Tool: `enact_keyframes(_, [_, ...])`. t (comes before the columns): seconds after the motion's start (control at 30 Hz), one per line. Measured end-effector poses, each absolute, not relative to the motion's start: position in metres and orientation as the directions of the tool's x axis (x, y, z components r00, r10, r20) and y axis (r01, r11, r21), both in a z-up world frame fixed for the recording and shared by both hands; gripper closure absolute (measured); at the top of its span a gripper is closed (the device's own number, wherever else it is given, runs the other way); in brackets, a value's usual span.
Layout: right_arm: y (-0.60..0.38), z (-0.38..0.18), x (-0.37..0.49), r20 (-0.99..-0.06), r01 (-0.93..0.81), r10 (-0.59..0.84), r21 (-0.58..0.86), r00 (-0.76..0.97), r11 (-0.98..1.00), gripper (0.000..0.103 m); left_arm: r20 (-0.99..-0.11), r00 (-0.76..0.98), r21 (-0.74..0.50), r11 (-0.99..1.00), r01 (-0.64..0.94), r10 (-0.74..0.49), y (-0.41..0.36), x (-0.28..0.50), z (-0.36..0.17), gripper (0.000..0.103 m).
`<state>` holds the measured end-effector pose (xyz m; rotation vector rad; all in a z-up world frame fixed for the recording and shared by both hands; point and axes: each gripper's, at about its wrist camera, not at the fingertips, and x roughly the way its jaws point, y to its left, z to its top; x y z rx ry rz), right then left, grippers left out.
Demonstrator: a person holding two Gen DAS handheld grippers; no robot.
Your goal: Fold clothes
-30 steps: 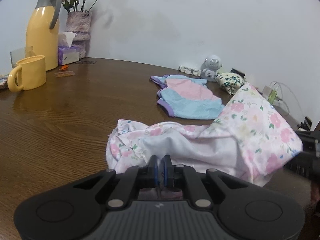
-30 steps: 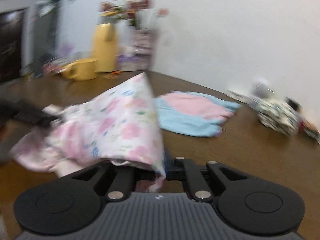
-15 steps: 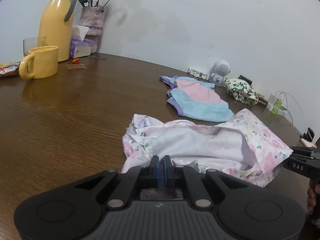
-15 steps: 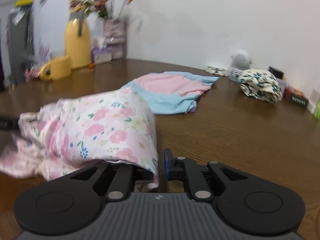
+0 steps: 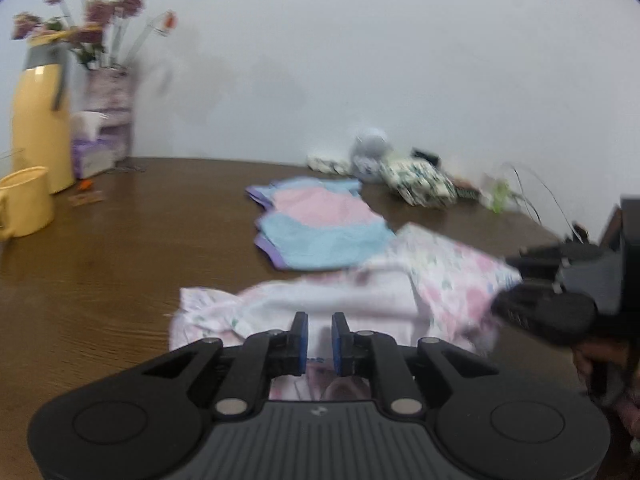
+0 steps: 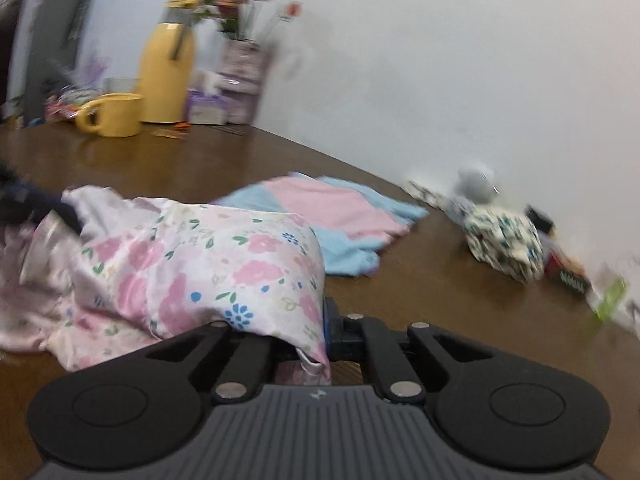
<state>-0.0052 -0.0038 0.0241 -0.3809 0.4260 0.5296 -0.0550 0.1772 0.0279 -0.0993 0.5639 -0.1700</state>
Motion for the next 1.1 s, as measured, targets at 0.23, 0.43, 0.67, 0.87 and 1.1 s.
enact_keyframes(0.23, [0.001,0.009,0.002,-0.527,-0.541,0.360,-0.240,0.770,0.806,0.100,-0.561,0.809,-0.117,0.985,0.129,-0.173,0.180,-0.059,0.018,0.089])
enact_keyframes(0.43, [0.000,0.005,0.003,-0.534,-0.548,0.363,-0.240,0.764,0.801,0.100,-0.446,0.856,-0.176,0.963,0.203,-0.262,0.183,-0.088,0.045,0.074])
enact_keyframes(0.67, [0.002,0.005,0.001,-0.535,-0.561,0.374,-0.241,0.757,0.792,0.099,-0.559,0.803,-0.001,0.968,0.250,-0.207,0.139,-0.084,0.035,0.055])
enact_keyframes(0.87, [0.003,0.004,-0.001,-0.537,-0.567,0.370,-0.264,0.758,0.780,0.099,-0.600,0.794,0.175,0.953,0.246,-0.095,0.134,-0.077,0.019,0.095])
enact_keyframes(1.1, [0.006,0.001,-0.001,-0.541,-0.557,0.346,-0.293,0.767,0.777,0.099,-0.631,0.773,0.216,0.942,0.256,-0.065,0.146,-0.081,0.016,0.095])
